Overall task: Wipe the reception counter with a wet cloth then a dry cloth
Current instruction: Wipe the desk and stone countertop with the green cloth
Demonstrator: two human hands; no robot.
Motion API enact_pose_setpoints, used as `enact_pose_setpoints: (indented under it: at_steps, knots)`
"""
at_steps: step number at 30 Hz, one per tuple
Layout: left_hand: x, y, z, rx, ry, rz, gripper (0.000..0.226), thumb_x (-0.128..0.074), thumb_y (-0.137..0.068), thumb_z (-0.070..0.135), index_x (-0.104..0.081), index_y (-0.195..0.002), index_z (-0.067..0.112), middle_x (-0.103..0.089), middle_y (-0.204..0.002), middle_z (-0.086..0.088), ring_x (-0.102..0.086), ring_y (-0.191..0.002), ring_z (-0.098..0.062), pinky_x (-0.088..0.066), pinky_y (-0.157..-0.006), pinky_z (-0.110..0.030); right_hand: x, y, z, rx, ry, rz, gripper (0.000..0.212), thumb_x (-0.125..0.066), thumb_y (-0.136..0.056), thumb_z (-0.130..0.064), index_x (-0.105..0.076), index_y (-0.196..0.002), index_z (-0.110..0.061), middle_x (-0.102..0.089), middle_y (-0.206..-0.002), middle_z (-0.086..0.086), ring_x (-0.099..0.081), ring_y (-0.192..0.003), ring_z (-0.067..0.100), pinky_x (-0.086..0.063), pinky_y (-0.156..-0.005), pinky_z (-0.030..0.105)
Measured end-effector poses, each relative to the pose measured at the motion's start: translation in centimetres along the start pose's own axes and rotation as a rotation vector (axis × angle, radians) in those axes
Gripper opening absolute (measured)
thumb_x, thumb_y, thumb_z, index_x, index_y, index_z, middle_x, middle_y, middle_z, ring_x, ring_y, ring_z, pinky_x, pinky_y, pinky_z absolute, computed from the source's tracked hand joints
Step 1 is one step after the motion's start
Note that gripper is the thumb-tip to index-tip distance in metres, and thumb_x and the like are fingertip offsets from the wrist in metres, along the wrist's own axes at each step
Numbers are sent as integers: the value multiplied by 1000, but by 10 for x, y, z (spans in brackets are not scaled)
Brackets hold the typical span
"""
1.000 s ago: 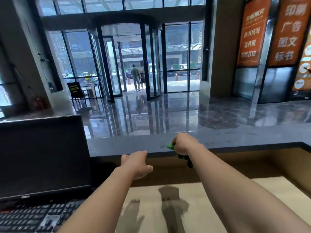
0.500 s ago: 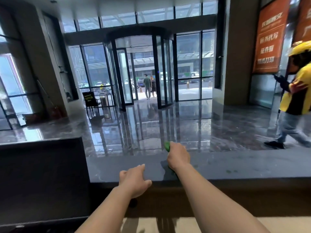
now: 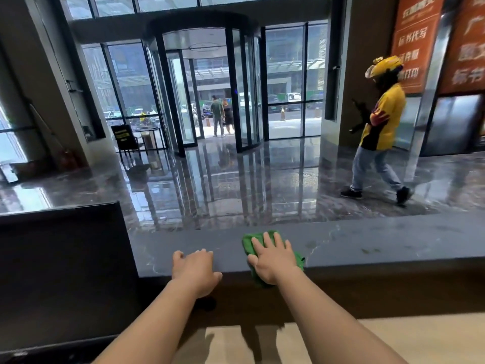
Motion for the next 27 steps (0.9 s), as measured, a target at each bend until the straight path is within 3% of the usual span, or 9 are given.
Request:
enact_pose_setpoints:
  at_steps: [5, 9, 11, 15, 19, 23, 27]
  knots:
    - [-16, -8, 8, -23, -20, -42, 38, -44, -95, 50, -53, -125, 29, -54, -132, 4, -50, -121, -17, -22, -108, -44, -2, -20, 1, -6, 52, 32, 60, -16, -104, -46, 1, -156, -23, 9, -162, 11, 12, -149, 32, 3, -120, 48]
    - [-17, -18, 10, 29, -44, -23, 20, -46, -94, 48, -56, -92, 31, -63, -97, 9, -58, -99, -16, -24, -103, -42, 0, -40, 0, -31, 48, 40, 61, -17, -104, -45, 1, -156, -21, 10, -162, 13, 12, -149, 33, 5, -121, 47]
    - [-16, -21, 9, 56, -38, -27, 20, -48, -94, 48, -57, -89, 31, -61, -89, 9, -59, -96, -15, -24, -105, -43, 2, -48, 1, -30, 31, 35, 59, -18, -104, -42, 1, -156, -20, 9, -162, 12, 12, -149, 32, 5, -121, 46]
    - [-17, -21, 8, 84, -24, -28, 28, -46, -95, 48, -60, -113, 31, -65, -111, 9, -58, -108, -14, -16, -111, -43, 7, -58, 26, -59, -27, 38, 57, -22, -105, -33, -2, -157, -18, 8, -163, 10, 11, -149, 30, 2, -121, 45]
    - [-17, -18, 10, 75, -19, -26, 35, -43, -97, 49, -57, -123, 30, -61, -123, 9, -55, -115, -13, -14, -113, -41, 17, -54, 90, -204, -46, 94, 58, -24, -105, -32, -4, -157, -16, 5, -163, 12, 8, -150, 31, -2, -122, 45]
    - [-25, -14, 3, 36, 47, -18, 45, -39, -100, 44, -38, -144, 34, -36, -151, 12, -38, -136, -7, -8, -116, -41, 24, -46, 138, -345, -70, 112, 58, -27, -104, -32, -7, -157, -17, 4, -163, 12, 6, -150, 31, -3, -121, 44]
    - [-33, -8, -5, 2, 143, -8, 50, -39, -101, 38, -27, -149, 36, -21, -158, 15, -16, -144, -2, -1, -116, -42, 23, -45, 129, -361, -50, 108, 58, -29, -103, -28, -7, -157, -21, 5, -163, 12, 5, -150, 32, -3, -122, 44]
Point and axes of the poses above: each hand's wrist, its own y-axis away from the middle knuckle, its own x-axis out of the back of the hand, z = x × y, the point moved 8 cm from there along -y, towards the middle knuckle
